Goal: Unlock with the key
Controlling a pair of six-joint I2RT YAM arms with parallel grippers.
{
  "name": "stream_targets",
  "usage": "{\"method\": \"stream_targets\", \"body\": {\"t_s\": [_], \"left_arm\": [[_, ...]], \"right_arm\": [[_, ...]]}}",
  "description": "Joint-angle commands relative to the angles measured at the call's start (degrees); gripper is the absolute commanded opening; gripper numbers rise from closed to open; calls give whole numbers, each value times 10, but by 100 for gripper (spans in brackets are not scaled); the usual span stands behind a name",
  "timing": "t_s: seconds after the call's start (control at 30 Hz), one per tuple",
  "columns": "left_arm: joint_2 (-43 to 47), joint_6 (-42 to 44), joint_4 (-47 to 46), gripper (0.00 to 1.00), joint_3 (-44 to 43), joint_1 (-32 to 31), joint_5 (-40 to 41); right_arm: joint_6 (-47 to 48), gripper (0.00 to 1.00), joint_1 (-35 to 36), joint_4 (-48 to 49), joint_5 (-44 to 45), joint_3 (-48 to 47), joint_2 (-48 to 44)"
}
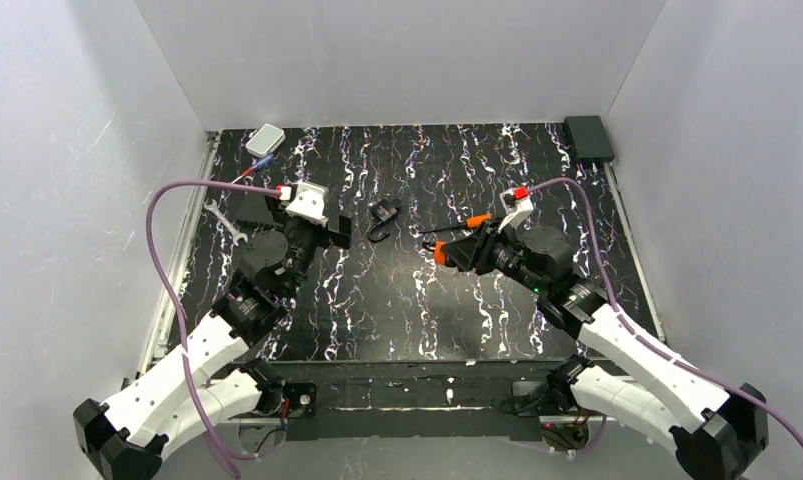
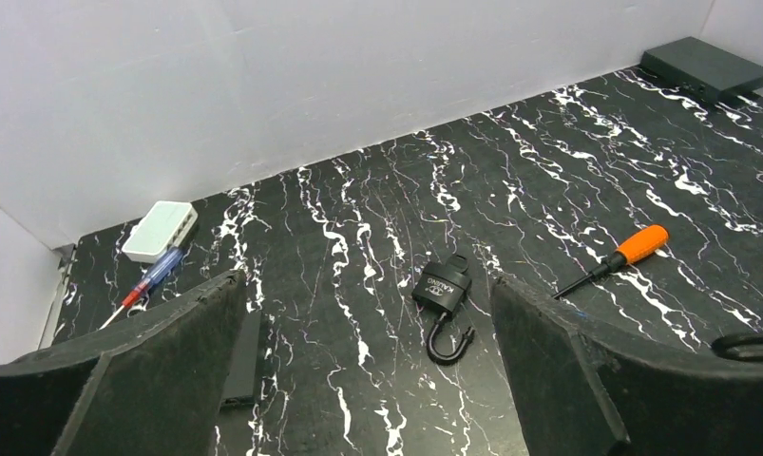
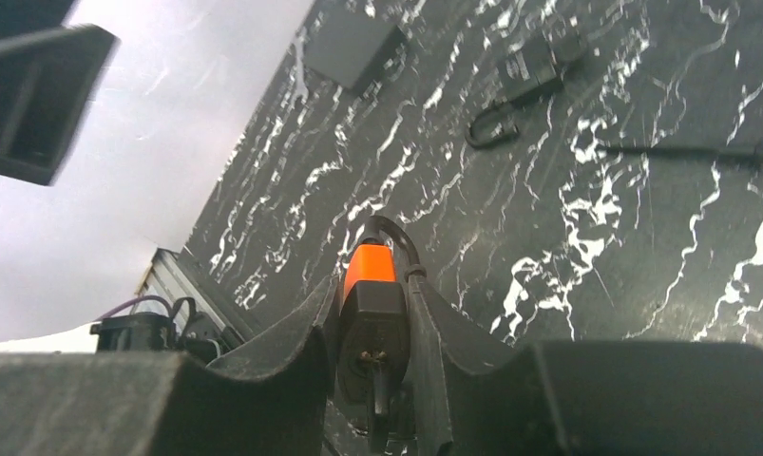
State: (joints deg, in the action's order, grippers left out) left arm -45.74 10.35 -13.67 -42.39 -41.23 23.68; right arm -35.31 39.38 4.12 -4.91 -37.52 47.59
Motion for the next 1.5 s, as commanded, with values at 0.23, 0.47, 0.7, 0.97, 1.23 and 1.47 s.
{"method": "stream_targets", "body": {"t_s": [0.23, 0.47, 0.7, 0.97, 1.23, 1.47], "left_arm": [[2, -36, 19, 98, 3, 14, 12], [5, -21, 24, 98, 6, 13, 36], [7, -21, 27, 97, 8, 13, 35], [5, -21, 30, 99, 6, 13, 32], [-1, -23, 34, 99, 4, 13, 29], [-4, -23, 35, 99, 4, 14, 30]], "right_arm": [[-15, 1, -10, 139, 38, 20, 113], [62, 1, -22, 219, 80, 20, 195], [146, 1, -22, 257, 88, 7, 285], [132, 1, -21, 312, 34, 20, 373], [102, 1, -15, 350, -16, 25, 425], [68, 1, -11, 394, -42, 35, 463]]}}
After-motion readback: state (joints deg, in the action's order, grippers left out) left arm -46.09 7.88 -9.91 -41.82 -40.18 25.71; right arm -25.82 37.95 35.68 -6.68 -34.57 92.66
